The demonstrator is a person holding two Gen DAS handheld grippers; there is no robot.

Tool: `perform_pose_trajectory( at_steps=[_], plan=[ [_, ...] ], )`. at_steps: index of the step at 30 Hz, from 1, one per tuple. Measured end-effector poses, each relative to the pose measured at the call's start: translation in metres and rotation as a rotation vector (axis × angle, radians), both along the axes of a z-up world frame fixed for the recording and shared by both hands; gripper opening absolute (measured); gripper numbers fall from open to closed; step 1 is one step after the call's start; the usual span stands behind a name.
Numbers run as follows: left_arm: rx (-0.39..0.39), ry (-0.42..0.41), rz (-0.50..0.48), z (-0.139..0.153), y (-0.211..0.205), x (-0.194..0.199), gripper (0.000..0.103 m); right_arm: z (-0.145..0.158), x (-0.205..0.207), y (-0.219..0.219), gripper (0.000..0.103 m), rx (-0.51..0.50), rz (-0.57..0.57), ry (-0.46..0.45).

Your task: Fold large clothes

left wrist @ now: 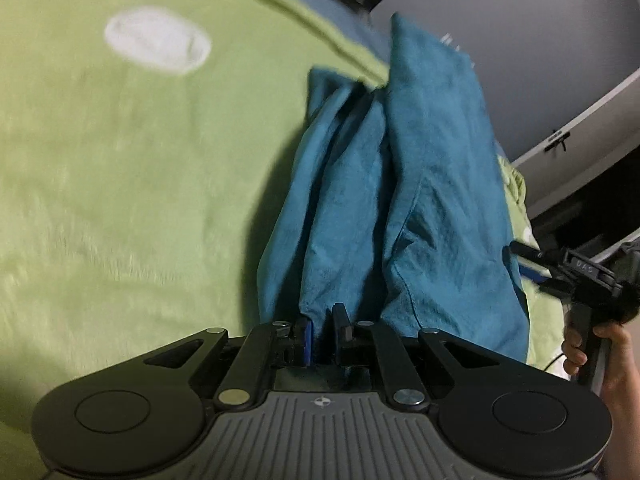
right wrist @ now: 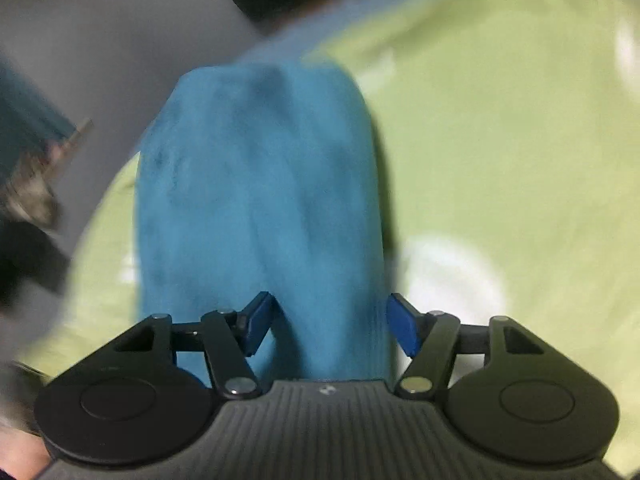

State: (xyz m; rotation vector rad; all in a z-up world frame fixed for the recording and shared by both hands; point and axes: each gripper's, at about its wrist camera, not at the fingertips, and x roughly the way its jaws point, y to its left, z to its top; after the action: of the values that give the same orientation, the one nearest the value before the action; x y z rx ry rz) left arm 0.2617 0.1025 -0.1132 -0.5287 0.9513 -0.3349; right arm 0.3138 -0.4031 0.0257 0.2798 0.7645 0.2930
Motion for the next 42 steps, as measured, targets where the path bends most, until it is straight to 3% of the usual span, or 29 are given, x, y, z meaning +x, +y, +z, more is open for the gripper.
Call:
perform_pose_trajectory(
  at_steps=[2, 4, 6, 12, 17, 19, 22, 25, 28, 30, 32, 35, 39, 40, 42],
  plan=[
    [0.02, -0.035, 0.03, 0.004, 0.002, -0.004, 0.01, 0.012, -0.006, 0.013, 0.064, -0.044, -0.033, -0.169],
    [0.017, -0.064, 0.061, 0.005, 0.007, -0.01, 0.01, 0.013, 0.0, 0.039, 0.06, -0.089, -0.038, -0.248],
    [0.03, -0.093, 0.073, 0.006, 0.011, -0.015, 0.01, 0.005, 0.02, 0.064, 0.038, -0.142, -0.023, -0.242],
    [0.071, -0.143, 0.04, 0.0, 0.008, -0.023, 0.008, -0.01, 0.091, 0.164, 0.036, -0.345, 0.055, -0.298],
    [0.085, -0.151, -0.006, -0.005, 0.002, -0.019, 0.011, -0.029, 0.153, 0.238, 0.036, -0.342, 0.13, -0.245],
    [0.068, -0.147, -0.007, -0.008, 0.007, -0.021, 0.011, -0.024, 0.151, 0.257, 0.037, -0.315, 0.196, -0.243],
    [0.048, -0.154, -0.01, -0.006, 0.009, -0.023, 0.012, -0.002, 0.139, 0.25, 0.037, -0.244, 0.18, -0.336],
    [0.04, -0.156, -0.016, -0.006, 0.012, -0.024, 0.012, 0.014, 0.131, 0.227, 0.037, -0.24, -0.005, -0.437],
    [0.05, -0.163, -0.024, -0.005, 0.012, -0.026, 0.013, 0.014, 0.144, 0.214, 0.037, -0.294, -0.195, -0.399],
    [0.057, -0.169, -0.025, -0.005, 0.011, -0.026, 0.014, 0.004, 0.16, 0.216, 0.037, -0.309, -0.24, -0.315],
    [0.066, -0.169, -0.023, -0.005, 0.007, -0.026, 0.014, -0.006, 0.173, 0.232, 0.04, -0.325, -0.178, -0.255],
    [0.076, -0.162, -0.017, -0.006, 0.003, -0.018, 0.018, -0.012, 0.172, 0.253, 0.044, -0.162, 0.182, -0.176],
    [0.081, -0.165, -0.002, -0.003, 0.0, -0.017, 0.033, 0.013, 0.12, 0.235, 0.044, -0.116, 0.131, -0.289],
    [0.086, -0.166, 0.003, -0.003, 0.0, -0.017, 0.042, 0.019, 0.105, 0.227, 0.044, -0.12, 0.135, -0.309],
    [0.092, -0.159, 0.008, -0.003, 0.0, -0.017, 0.056, 0.024, 0.062, 0.21, 0.045, -0.229, 0.142, -0.355]
  ],
)
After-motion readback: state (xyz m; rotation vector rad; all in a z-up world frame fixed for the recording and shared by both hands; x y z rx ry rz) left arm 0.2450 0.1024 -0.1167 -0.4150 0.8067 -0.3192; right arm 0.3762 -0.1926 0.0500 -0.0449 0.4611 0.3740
